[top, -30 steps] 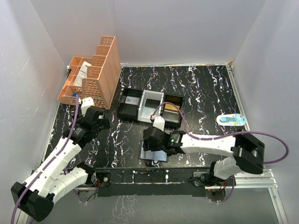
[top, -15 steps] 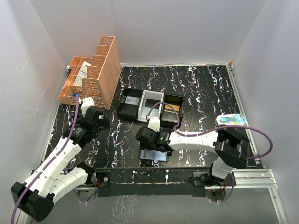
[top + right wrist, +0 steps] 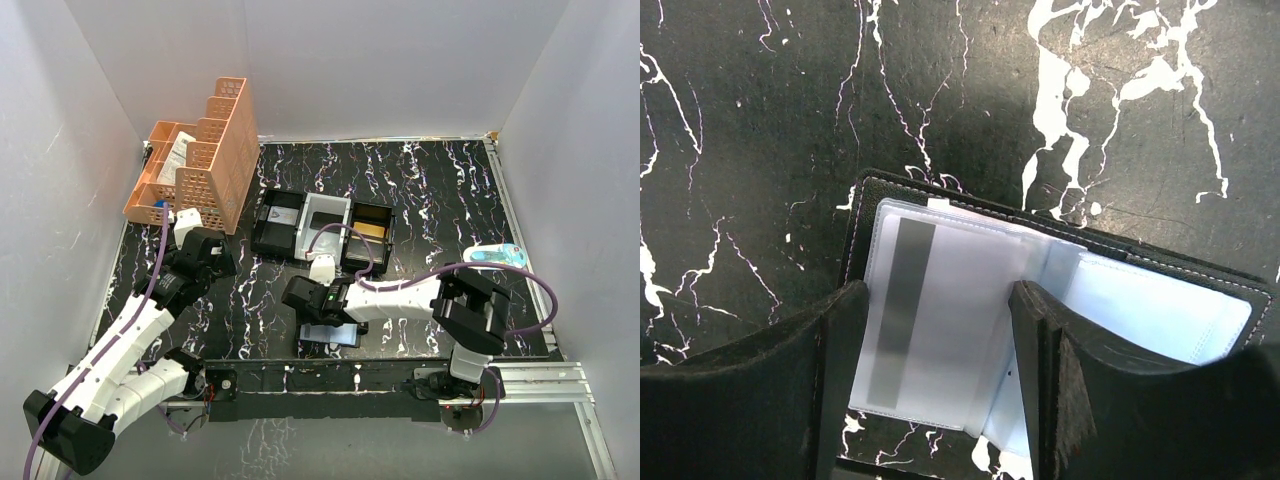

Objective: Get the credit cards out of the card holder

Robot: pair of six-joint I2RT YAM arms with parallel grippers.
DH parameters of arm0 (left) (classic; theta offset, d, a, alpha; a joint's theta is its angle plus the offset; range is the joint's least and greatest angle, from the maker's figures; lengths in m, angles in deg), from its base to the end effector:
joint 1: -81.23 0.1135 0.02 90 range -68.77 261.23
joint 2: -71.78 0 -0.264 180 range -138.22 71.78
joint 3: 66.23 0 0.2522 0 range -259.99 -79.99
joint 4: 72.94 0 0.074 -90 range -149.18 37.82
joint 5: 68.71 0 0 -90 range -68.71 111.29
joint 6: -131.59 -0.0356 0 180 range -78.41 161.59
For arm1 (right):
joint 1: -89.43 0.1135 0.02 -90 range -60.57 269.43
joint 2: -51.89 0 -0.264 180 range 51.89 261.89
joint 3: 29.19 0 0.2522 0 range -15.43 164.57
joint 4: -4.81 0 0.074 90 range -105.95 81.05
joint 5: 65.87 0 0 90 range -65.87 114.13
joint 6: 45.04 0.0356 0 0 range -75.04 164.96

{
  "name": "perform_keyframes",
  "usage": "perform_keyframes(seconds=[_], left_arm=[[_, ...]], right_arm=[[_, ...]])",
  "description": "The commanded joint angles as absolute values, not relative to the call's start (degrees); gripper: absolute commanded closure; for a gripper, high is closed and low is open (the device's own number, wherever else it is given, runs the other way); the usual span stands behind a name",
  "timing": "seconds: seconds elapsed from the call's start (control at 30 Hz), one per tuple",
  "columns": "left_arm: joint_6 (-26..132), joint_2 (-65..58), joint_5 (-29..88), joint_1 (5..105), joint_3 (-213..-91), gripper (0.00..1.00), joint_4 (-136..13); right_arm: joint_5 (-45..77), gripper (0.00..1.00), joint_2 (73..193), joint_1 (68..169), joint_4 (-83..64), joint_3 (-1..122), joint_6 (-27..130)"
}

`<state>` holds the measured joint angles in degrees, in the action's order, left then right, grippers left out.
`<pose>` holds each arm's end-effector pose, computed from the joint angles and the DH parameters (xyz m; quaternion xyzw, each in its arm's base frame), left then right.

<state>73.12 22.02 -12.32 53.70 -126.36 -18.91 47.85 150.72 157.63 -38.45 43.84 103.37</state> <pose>0.1621 -0.0623 0.2889 -0.1444 0.8756 0.0456 0.4587 0.1342 0.2971 0.1651 -0.0449 0.9620 0.0681 0.2605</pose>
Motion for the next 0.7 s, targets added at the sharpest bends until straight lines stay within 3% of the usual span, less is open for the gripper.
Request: perform_keyframes(seconds=[0.0, 0.17, 0.47, 0.67], left_arm=[[72.46, 22.9, -12.15, 54.01, -127.02, 0.01, -19.74], [70.39, 23.9, -2.74, 53.99, -126.45, 0.01, -22.83], [80.66, 27.75, 35.37, 53.78, -118.55, 0.08, -35.7], [87.91, 31.6, 35.83, 52.21, -109.66, 0.14, -39.34]], right_arm=[[50.18, 0.43, 154.27, 158.14, -40.36, 45.43, 104.35], [48.47, 0.52, 153.49, 158.09, -37.27, 43.36, 103.5], [42.55, 0.55, 146.95, 157.32, -26.31, 36.67, 102.17], [41.86, 0.51, 145.48, 157.01, -25.83, 35.53, 101.26]])
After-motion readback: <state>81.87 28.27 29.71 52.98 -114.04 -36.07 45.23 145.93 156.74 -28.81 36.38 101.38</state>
